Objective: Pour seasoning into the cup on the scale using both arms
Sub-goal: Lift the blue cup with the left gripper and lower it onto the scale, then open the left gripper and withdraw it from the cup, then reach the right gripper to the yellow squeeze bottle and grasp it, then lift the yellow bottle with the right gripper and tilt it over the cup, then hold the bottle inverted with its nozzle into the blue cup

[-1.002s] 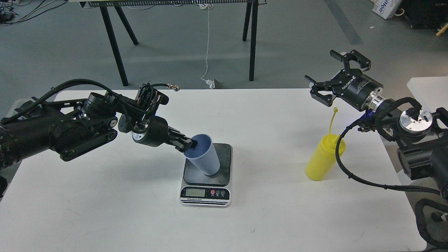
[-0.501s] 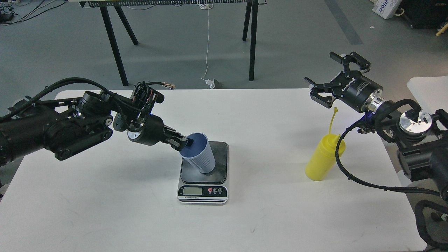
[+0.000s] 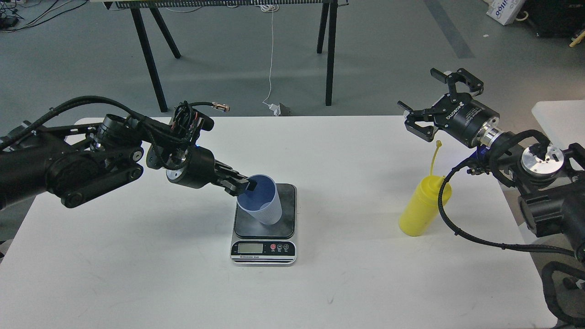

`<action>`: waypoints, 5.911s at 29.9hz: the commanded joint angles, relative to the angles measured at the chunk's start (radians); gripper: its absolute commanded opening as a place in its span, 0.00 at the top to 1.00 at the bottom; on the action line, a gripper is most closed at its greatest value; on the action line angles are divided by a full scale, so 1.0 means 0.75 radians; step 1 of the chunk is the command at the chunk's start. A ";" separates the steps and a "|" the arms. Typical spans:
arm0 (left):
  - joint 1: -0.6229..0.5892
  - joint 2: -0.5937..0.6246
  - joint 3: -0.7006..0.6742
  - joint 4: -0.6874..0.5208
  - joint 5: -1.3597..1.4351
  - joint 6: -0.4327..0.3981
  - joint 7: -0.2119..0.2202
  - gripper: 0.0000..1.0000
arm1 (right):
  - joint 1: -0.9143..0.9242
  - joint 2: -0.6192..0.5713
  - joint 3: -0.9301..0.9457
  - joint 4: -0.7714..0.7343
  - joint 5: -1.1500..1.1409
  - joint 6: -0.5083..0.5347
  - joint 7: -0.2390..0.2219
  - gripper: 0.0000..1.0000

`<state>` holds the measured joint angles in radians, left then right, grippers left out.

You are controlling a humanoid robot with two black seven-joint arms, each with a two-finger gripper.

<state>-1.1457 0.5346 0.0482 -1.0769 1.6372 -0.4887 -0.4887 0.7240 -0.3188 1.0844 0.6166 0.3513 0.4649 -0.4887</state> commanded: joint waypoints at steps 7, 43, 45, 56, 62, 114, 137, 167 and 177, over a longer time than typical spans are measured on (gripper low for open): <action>0.002 0.005 -0.005 -0.004 -0.064 0.000 0.000 0.34 | 0.000 0.004 0.000 0.000 0.000 0.002 0.000 0.01; -0.015 0.210 -0.107 0.393 -1.230 0.000 0.000 0.00 | -0.464 -0.503 0.156 0.178 0.575 0.032 0.000 0.01; 0.012 0.204 -0.107 0.391 -1.228 0.000 0.000 0.00 | -0.566 -0.505 0.166 0.202 0.607 0.032 0.000 0.01; 0.035 0.158 -0.107 0.393 -1.230 0.000 0.000 0.00 | -0.920 -0.440 0.068 0.380 0.593 0.032 0.000 0.01; 0.041 0.163 -0.107 0.393 -1.228 0.000 0.000 0.00 | -0.937 -0.367 -0.061 0.389 0.556 0.032 0.000 0.01; 0.096 0.220 -0.101 0.393 -1.222 0.000 0.000 0.00 | -0.695 -0.017 -0.084 0.219 0.252 0.032 0.000 0.89; 0.112 0.214 -0.107 0.397 -1.232 0.000 0.000 0.00 | 0.321 0.278 -0.176 0.241 -1.024 -0.143 0.000 0.98; 0.200 0.206 -0.128 0.546 -1.301 0.000 0.000 0.00 | 0.454 0.386 -0.533 0.552 -2.043 -0.229 0.058 0.98; 0.219 0.206 -0.130 0.546 -1.297 0.000 0.000 0.00 | 0.450 0.415 -0.703 0.552 -2.047 -0.366 0.120 0.98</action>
<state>-0.9853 0.6888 -0.0492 -0.6672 0.6623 -0.4888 -0.4887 1.0622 -0.0108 0.5826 1.0296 -1.1827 0.1998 -0.4009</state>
